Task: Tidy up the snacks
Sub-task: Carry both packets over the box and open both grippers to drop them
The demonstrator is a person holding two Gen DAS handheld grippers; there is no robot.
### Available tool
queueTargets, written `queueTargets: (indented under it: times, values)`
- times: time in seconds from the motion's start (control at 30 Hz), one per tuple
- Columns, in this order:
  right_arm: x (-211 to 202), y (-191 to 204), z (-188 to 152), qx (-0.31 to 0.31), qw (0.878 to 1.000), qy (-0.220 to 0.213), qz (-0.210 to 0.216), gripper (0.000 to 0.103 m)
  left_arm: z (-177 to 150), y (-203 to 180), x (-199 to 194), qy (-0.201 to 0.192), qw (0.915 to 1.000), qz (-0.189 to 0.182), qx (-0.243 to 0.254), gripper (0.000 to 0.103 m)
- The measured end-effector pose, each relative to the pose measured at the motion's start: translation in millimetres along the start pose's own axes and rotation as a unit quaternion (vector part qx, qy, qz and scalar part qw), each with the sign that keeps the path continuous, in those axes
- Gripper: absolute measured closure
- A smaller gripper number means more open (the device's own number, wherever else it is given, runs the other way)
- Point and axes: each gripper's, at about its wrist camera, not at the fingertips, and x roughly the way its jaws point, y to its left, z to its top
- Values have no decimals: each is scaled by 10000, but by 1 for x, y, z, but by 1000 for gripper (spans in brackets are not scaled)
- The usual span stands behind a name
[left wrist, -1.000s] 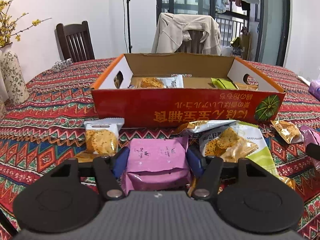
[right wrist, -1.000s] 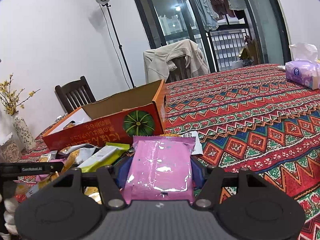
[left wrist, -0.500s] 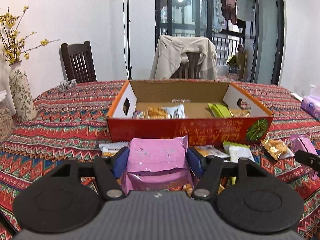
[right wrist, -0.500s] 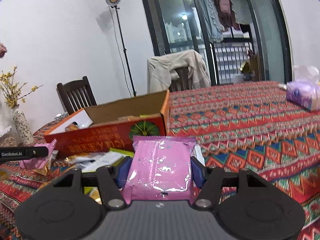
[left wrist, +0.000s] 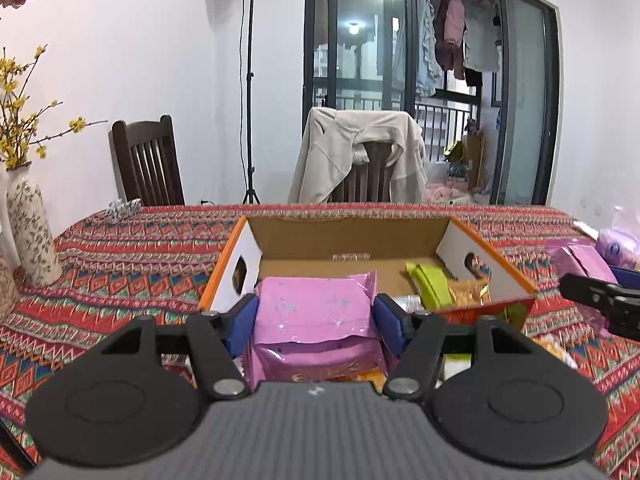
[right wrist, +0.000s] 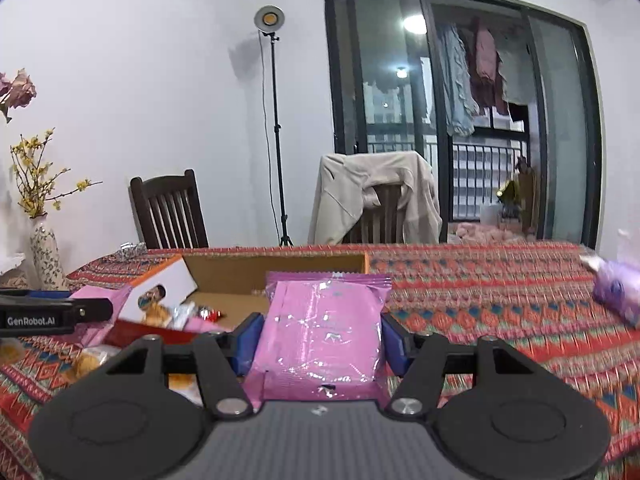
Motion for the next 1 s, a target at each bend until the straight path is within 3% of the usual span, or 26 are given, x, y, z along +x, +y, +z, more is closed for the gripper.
queueTargets:
  times: [0.5, 0.63, 1.0]
  values:
    - [107, 16, 54, -39, 9997, 117, 192, 42, 47, -6, 74, -164, 9995, 151, -214, 39]
    - [122, 9, 45, 74, 9997, 84, 214, 42, 47, -3, 92, -259, 9987, 222, -367, 39]
    - [136, 2, 29, 108, 9995, 253, 154, 42, 26, 8, 119, -3, 9976, 418, -551, 39]
